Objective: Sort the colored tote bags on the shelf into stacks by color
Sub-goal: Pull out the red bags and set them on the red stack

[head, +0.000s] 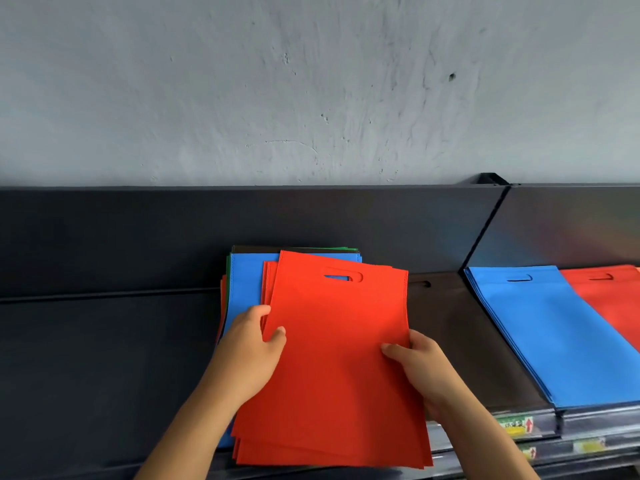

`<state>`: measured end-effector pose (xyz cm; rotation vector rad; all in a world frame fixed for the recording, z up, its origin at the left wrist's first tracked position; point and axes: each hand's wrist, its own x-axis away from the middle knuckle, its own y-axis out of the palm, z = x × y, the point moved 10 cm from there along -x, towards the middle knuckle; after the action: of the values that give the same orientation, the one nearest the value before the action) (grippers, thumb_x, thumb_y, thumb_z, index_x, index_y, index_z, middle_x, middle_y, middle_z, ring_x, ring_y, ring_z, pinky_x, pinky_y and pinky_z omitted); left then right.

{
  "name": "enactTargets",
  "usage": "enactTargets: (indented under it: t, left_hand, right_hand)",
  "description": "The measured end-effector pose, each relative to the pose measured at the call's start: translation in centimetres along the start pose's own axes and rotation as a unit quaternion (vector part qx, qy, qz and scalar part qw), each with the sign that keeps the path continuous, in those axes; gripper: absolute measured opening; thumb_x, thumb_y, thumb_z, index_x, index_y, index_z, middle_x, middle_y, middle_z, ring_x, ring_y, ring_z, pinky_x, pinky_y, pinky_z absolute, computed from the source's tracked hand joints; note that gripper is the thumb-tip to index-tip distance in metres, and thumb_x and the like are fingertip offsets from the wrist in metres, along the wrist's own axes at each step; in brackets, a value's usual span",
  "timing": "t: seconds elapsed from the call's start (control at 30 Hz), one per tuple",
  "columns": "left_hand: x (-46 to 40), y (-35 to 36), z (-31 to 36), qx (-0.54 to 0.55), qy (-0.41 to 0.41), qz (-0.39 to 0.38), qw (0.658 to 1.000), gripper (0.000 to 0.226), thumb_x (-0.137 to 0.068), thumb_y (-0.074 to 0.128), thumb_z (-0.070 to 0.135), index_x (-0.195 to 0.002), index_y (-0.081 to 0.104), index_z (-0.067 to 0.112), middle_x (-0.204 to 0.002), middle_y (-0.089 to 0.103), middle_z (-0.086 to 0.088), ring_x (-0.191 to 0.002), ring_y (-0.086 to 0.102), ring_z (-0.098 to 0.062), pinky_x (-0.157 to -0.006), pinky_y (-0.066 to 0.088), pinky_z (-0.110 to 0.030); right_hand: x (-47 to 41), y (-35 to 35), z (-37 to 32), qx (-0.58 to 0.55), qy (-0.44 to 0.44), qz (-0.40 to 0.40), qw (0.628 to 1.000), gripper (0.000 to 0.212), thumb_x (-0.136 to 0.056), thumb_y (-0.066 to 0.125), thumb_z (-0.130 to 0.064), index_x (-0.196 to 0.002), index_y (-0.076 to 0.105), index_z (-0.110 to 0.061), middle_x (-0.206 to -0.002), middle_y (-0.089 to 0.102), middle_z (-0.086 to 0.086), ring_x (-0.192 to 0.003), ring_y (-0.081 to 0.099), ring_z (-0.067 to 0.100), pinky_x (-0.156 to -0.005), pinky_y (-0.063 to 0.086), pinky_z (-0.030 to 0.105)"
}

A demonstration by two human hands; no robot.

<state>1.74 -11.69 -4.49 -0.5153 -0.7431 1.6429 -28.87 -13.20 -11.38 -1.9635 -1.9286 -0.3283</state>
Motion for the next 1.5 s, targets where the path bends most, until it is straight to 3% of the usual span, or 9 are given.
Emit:
enactTargets:
  t: [0.17, 0.33, 0.43, 0.5, 0.57, 0.67, 0.83, 1.07, 1.5]
  left_hand:
    - [-1.1, 0.0, -1.6, 0.158, -0.063, 0.007, 0.985, 0.054, -0.099, 0.065, 0.027, -0.15, 0.048, 0.025, -0.143, 0.057, -0.005, -0.118, 0.059, -0.013, -0.101, 0.051, -0.039]
    - [-1.7, 0.4, -2.6, 0.251, -0.112, 0.001, 0.962, 0.064, -0.095, 0.073, 0.018, -0.153, 0.045, 0.016, -0.136, 0.059, -0.002, -0.114, 0.064, -0.02, -0.095, 0.05, -0.036]
    - [-2.1, 1.1, -2.8, 0.251, -0.125, -0.037, 0.959, 0.053, -0.083, 0.077, 0.033, -0.132, 0.066, 0.016, -0.112, 0.077, 0.001, -0.101, 0.074, -0.021, -0.099, 0.056, -0.044]
    - [-2.0, 2.3, -2.1, 0.226, -0.11, -0.086, 0.964, 0.031, -0.087, 0.074, 0.039, -0.114, 0.074, 0.022, -0.1, 0.081, 0.005, -0.095, 0.077, -0.019, -0.097, 0.058, -0.05]
    - [-1.8, 3.1, -0.4, 0.209, -0.067, -0.108, 0.97, 0.015, -0.098, 0.069, 0.029, -0.112, 0.073, 0.028, -0.101, 0.08, 0.011, -0.094, 0.077, -0.012, -0.092, 0.059, -0.045]
    - [-1.7, 3.3, 2.2, 0.21, -0.017, -0.088, 0.974, 0.016, -0.1, 0.065, 0.018, -0.112, 0.072, 0.027, -0.1, 0.079, 0.012, -0.092, 0.075, -0.008, -0.083, 0.057, -0.035]
    - [-0.9, 3.9, 7.2, 0.244, 0.003, -0.082, 0.966, 0.015, -0.102, 0.063, 0.018, -0.11, 0.07, 0.027, -0.097, 0.079, 0.005, -0.091, 0.075, -0.018, -0.081, 0.058, -0.042]
    - [2.3, 9.7, 16.1, 0.221, 0.046, -0.132, 0.965, 0.015, -0.1, 0.063, 0.015, -0.107, 0.069, 0.026, -0.099, 0.078, 0.003, -0.094, 0.074, -0.02, -0.087, 0.059, -0.047]
    - [12.3, 29.6, 34.6, 0.208, 0.099, -0.276, 0.933, 0.016, -0.1, 0.061, 0.012, -0.108, 0.071, 0.023, -0.097, 0.08, 0.001, -0.09, 0.078, -0.02, -0.086, 0.061, -0.05]
  right_hand:
    - [0.0, 0.8, 0.2, 0.017, -0.004, -0.025, 1.0, 0.024, -0.096, 0.066, -0.002, -0.119, 0.066, -0.009, -0.103, 0.081, 0.016, -0.096, 0.078, 0.04, -0.092, 0.061, 0.064]
    - [0.6, 0.5, -0.5, 0.018, -0.025, -0.016, 0.999, 0.027, -0.095, 0.07, -0.006, -0.12, 0.066, -0.014, -0.103, 0.082, 0.011, -0.096, 0.08, 0.034, -0.093, 0.062, 0.06]
    - [1.3, -0.2, -1.3, -0.005, -0.048, 0.008, 0.999, 0.022, -0.097, 0.072, -0.009, -0.118, 0.069, -0.016, -0.104, 0.082, 0.007, -0.097, 0.08, 0.03, -0.094, 0.062, 0.057]
    - [1.9, -0.7, -2.0, -0.017, -0.063, 0.023, 0.998, 0.021, -0.098, 0.072, -0.012, -0.118, 0.069, -0.018, -0.105, 0.082, 0.005, -0.097, 0.08, 0.028, -0.093, 0.063, 0.055]
    - [2.5, -1.7, -2.3, -0.015, -0.073, 0.044, 0.996, 0.022, -0.098, 0.073, -0.015, -0.119, 0.069, -0.019, -0.105, 0.082, 0.003, -0.096, 0.08, 0.025, -0.092, 0.064, 0.053]
    - [3.4, -3.5, -2.2, -0.026, -0.078, 0.073, 0.994, 0.02, -0.098, 0.074, -0.018, -0.118, 0.069, -0.02, -0.104, 0.082, 0.003, -0.094, 0.081, 0.025, -0.09, 0.064, 0.053]
    - [5.2, -7.3, -2.6, -0.057, -0.09, 0.103, 0.989, 0.017, -0.101, 0.071, -0.025, -0.117, 0.07, -0.019, -0.103, 0.082, 0.002, -0.095, 0.08, 0.023, -0.092, 0.064, 0.05]
    - [8.2, -16.9, -1.1, -0.097, -0.093, 0.162, 0.977, 0.018, -0.101, 0.07, -0.016, -0.119, 0.07, -0.013, -0.104, 0.083, 0.005, -0.095, 0.08, 0.028, -0.091, 0.064, 0.051]
    - [18.7, -42.2, 6.4, -0.148, -0.064, 0.292, 0.943, 0.015, -0.101, 0.071, -0.016, -0.116, 0.07, -0.013, -0.098, 0.083, 0.01, -0.09, 0.08, 0.033, -0.086, 0.065, 0.052]
